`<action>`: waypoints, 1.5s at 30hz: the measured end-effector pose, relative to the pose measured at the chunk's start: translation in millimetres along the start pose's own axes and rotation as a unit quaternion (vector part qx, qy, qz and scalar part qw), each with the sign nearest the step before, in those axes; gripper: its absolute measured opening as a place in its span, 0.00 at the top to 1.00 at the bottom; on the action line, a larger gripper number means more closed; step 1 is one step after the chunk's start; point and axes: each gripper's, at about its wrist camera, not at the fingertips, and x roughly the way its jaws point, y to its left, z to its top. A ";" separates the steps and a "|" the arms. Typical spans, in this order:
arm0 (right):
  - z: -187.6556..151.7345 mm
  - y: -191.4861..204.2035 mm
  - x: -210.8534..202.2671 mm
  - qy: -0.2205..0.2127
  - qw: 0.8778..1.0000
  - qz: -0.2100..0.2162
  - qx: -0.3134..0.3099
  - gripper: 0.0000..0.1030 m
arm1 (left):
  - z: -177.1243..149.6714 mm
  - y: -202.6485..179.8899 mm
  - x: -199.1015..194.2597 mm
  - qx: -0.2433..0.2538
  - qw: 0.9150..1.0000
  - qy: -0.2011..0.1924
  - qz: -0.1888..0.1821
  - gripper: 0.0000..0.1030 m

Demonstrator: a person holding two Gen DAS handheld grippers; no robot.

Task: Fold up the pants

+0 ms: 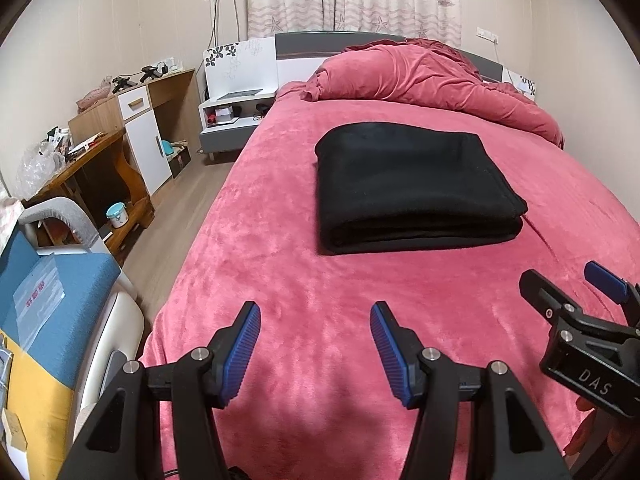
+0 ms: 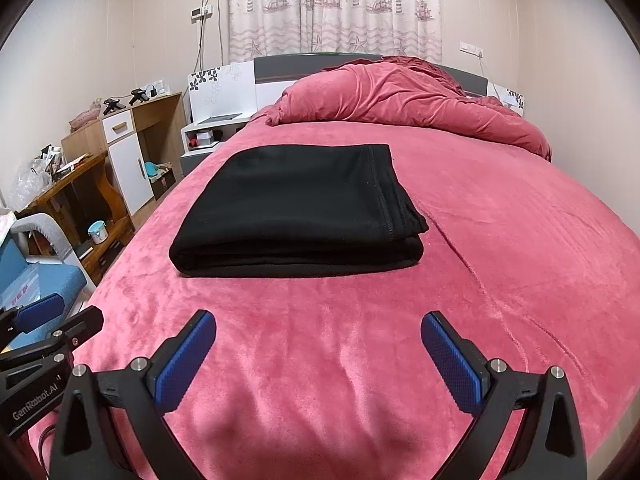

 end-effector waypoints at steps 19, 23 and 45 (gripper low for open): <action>2.9 -2.4 -2.1 -0.003 1.000 0.001 0.002 0.00 | 3.6 -2.9 -4.1 0.007 1.000 -0.002 -0.003 0.44; 2.8 -2.7 -2.2 -0.004 1.000 0.001 0.000 0.00 | 3.7 -4.9 -3.8 0.010 1.000 0.000 -0.005 0.44; 1.6 -2.5 -0.6 0.002 1.000 -0.001 0.004 0.00 | 1.2 -4.7 -1.3 0.009 1.000 0.006 0.006 0.44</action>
